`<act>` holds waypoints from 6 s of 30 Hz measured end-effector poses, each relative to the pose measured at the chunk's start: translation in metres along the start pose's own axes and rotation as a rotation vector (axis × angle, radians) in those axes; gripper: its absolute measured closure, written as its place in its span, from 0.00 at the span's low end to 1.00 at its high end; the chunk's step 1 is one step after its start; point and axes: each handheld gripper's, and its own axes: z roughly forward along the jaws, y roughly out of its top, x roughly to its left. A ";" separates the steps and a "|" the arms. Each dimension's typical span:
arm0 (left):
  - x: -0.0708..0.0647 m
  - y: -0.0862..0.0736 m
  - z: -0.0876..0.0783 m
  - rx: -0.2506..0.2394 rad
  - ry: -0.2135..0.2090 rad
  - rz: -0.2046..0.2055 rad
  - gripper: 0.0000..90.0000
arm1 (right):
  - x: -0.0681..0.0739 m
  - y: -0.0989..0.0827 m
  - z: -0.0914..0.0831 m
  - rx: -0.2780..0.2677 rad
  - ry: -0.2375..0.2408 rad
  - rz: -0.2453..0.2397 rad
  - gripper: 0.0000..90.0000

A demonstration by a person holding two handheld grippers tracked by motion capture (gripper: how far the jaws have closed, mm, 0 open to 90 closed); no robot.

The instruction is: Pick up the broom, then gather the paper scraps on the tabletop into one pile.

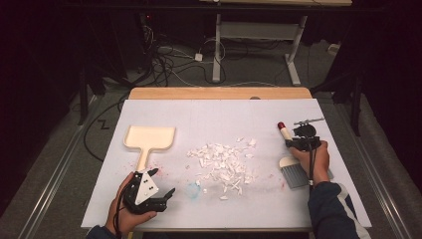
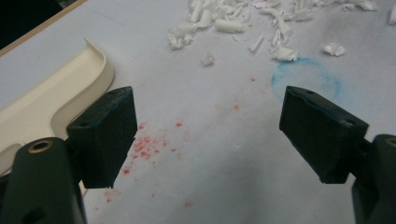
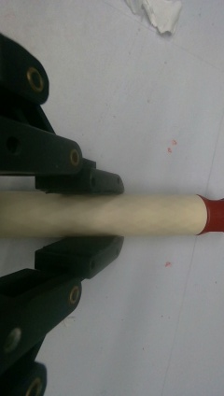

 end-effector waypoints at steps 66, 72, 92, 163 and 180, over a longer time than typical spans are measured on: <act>-0.077 0.116 0.012 -0.264 -0.319 -0.059 0.23 | 0.063 -0.054 -0.191 -0.711 0.219 -0.153 0.79; -0.103 0.147 0.036 -0.289 -0.388 -0.074 0.25 | 0.099 -0.050 -0.186 -0.719 0.266 -0.205 0.79; -0.091 0.149 0.053 -0.287 -0.456 -0.130 0.72 | 0.142 -0.055 -0.192 -0.732 0.358 -0.322 0.78; 0.003 -0.019 -0.034 0.008 0.095 -0.052 0.17 | 0.040 -0.027 -0.113 -0.310 0.199 -0.394 0.75; 0.002 -0.022 -0.027 0.041 0.072 -0.055 0.18 | 0.070 0.004 -0.052 -0.270 -0.029 -0.499 0.75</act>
